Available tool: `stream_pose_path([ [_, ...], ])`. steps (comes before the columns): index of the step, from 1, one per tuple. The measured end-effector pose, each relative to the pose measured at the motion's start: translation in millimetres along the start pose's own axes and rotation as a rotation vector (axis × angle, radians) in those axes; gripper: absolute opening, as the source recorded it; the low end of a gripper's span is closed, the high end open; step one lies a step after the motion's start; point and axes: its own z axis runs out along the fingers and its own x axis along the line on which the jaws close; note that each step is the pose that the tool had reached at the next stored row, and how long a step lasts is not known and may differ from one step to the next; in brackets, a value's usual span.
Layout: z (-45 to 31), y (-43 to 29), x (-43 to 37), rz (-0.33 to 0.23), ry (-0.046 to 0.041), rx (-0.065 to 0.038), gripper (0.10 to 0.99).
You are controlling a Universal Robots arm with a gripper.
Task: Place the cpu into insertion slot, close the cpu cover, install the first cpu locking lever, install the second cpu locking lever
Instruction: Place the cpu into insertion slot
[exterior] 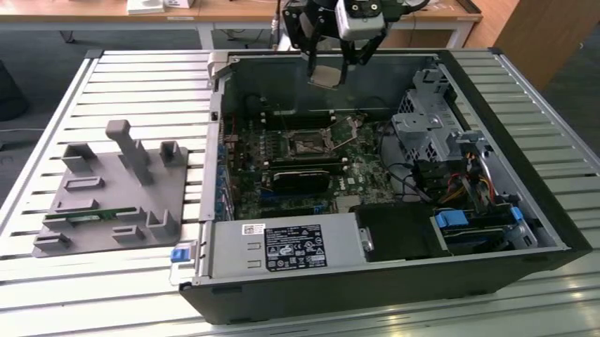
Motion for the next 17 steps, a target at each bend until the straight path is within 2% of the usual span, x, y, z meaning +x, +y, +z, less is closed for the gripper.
stream_pose_path([
  [17, 1.8, -0.1, 0.0, 0.197, -0.0165, -0.002, 0.537],
])
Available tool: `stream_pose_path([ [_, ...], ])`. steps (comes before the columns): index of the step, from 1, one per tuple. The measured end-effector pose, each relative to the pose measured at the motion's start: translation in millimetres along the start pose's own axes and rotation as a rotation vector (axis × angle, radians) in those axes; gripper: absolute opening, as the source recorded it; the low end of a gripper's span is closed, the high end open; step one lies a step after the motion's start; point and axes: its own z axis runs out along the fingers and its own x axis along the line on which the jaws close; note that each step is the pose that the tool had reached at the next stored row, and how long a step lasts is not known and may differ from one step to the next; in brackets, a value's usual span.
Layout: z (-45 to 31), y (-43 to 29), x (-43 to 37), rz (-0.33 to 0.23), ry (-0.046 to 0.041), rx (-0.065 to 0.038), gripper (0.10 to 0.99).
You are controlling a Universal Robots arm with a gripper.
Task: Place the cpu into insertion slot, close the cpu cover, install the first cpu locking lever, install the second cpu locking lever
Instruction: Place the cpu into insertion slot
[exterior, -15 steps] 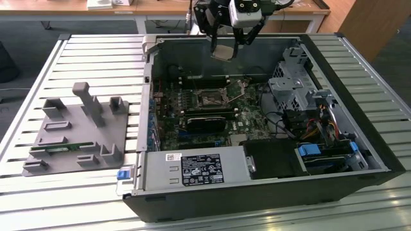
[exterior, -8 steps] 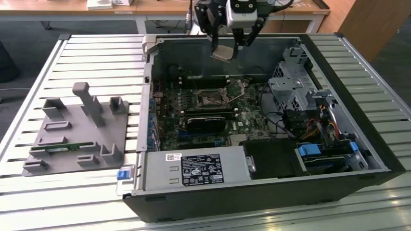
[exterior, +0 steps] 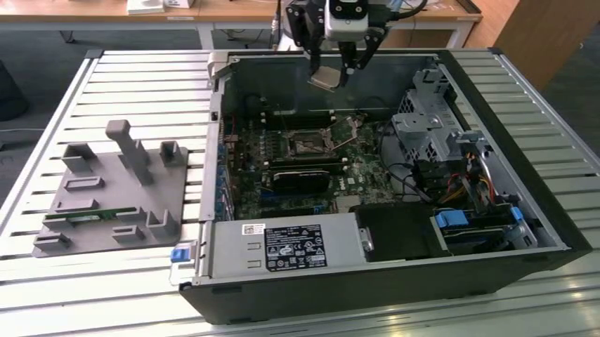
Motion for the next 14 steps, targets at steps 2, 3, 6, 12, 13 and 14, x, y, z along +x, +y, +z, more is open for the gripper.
stream_pose_path([
  [2, 0.2, 0.0, 0.0, 0.022, -0.0018, 0.000, 0.537],
  [3, 0.2, 0.0, 0.0, 0.034, -0.0028, 0.000, 0.537],
  [6, 0.5, 0.0, 0.0, 0.068, -0.0056, -0.001, 0.537],
  [12, 1.0, -0.1, 0.0, 0.135, -0.0112, -0.002, 0.537],
  [13, 1.1, -0.1, 0.0, 0.146, -0.0121, -0.002, 0.537],
  [14, 1.1, -0.1, 0.0, 0.157, -0.0131, -0.002, 0.537],
])
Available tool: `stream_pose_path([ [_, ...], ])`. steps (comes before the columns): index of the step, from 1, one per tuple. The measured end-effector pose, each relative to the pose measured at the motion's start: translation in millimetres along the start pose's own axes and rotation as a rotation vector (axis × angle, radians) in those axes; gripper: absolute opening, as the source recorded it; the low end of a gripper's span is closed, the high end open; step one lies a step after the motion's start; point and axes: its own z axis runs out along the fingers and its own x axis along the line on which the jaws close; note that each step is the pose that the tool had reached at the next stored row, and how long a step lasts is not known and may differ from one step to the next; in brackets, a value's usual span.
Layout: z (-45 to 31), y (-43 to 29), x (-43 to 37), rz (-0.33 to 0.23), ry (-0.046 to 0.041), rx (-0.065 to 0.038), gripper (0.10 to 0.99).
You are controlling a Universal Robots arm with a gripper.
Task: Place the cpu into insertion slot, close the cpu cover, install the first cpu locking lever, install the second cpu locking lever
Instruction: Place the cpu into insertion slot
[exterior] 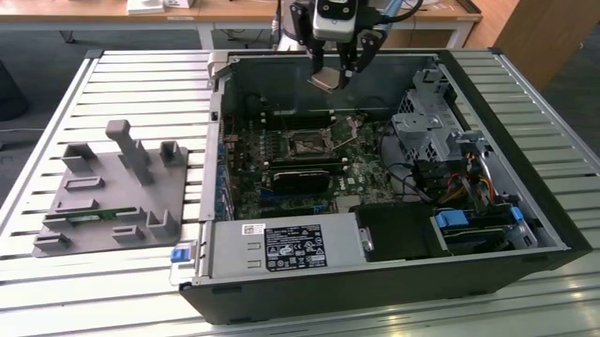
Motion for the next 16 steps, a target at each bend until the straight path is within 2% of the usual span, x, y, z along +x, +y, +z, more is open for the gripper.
stream_pose_path([
  [16, 1.8, 0.2, 0.3, 0.164, -0.0136, -0.002, 0.537],
])
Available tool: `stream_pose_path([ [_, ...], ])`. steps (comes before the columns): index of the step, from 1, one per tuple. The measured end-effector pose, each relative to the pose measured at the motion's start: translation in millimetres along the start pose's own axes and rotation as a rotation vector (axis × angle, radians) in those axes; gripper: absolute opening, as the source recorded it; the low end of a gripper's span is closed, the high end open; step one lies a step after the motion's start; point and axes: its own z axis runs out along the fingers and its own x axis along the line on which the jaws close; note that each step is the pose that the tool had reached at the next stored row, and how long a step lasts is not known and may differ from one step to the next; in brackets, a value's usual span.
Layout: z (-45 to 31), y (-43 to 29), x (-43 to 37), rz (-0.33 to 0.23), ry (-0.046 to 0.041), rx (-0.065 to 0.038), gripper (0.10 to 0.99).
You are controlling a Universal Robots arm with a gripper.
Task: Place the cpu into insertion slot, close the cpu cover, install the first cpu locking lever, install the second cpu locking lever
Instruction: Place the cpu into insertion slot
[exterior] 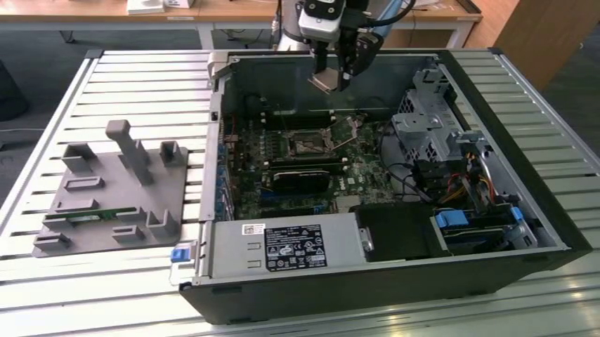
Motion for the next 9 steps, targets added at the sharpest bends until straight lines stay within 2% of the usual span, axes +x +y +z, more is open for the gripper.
stream_pose_path([
  [9, 1.9, 0.2, 1.1, 0.091, -0.0076, -0.001, 0.537],
])
